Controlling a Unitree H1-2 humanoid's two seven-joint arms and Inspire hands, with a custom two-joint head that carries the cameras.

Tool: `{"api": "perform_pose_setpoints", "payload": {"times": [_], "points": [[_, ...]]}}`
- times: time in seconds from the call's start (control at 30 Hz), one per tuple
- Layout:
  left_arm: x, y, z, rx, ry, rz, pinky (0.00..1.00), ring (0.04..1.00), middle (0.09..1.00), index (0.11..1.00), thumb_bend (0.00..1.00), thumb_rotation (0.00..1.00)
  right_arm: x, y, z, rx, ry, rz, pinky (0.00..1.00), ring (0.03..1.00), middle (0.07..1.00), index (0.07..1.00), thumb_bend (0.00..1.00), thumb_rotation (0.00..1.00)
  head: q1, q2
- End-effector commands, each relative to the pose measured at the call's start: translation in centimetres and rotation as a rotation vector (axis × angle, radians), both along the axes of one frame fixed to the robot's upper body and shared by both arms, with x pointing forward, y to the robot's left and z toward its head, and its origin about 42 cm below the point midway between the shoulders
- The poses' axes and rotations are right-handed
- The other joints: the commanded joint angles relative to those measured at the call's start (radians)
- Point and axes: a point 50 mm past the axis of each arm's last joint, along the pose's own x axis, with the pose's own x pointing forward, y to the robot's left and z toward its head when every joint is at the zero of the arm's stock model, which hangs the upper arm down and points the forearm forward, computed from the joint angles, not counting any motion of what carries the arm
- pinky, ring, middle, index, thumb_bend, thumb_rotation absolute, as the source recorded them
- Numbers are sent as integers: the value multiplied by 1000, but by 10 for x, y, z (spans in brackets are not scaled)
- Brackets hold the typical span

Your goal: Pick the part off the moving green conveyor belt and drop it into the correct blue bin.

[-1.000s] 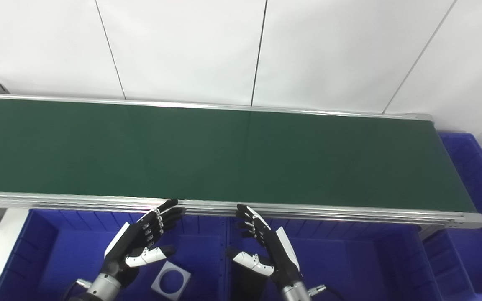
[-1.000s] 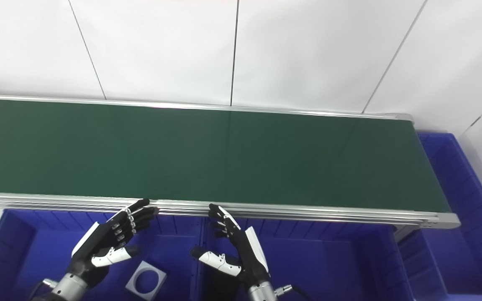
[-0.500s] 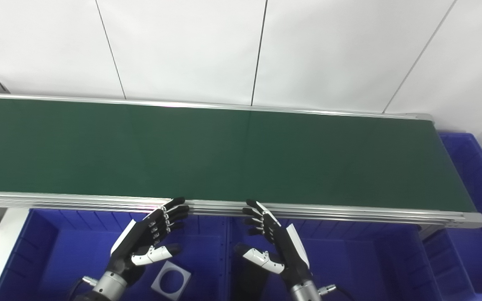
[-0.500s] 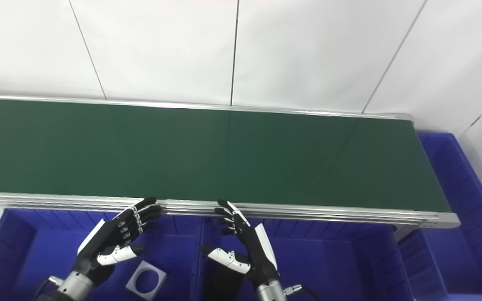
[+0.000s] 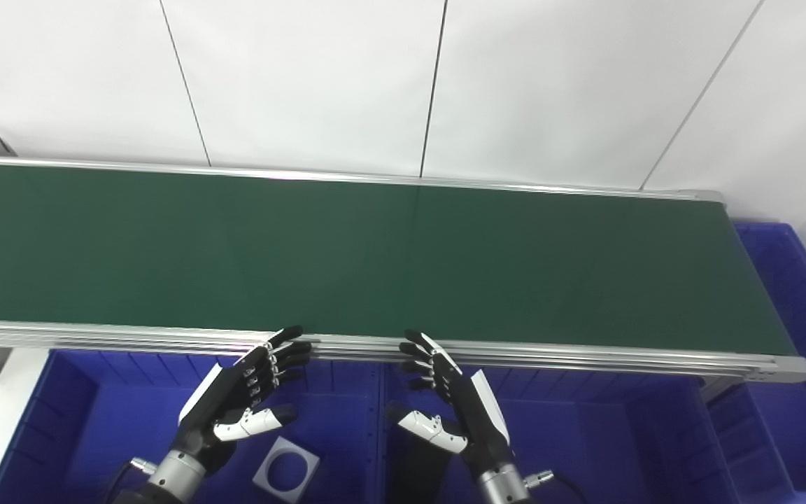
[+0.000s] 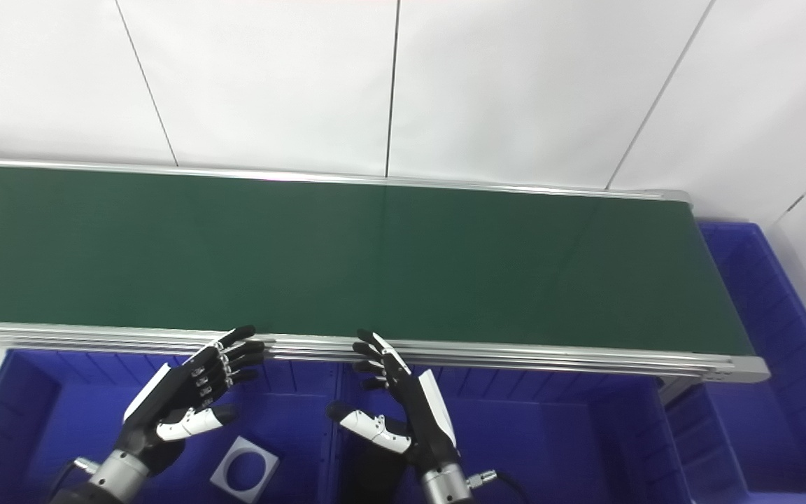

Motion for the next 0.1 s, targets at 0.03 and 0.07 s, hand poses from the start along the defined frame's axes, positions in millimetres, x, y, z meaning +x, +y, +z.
{"api": "perform_pose_setpoints", "payload": {"times": [0.03,0.07], "points": [[10,0,14,-13,-63,-14,823,848,847,891,983,404,5,5,9,14,-32,-10,681,784,851,901,783,618,24,4],[10,0,14,-11,-63,-14,825,846,845,890,987,407,5,4,9,14,-32,-11,681,783,851,901,785,619,33,6]]}}
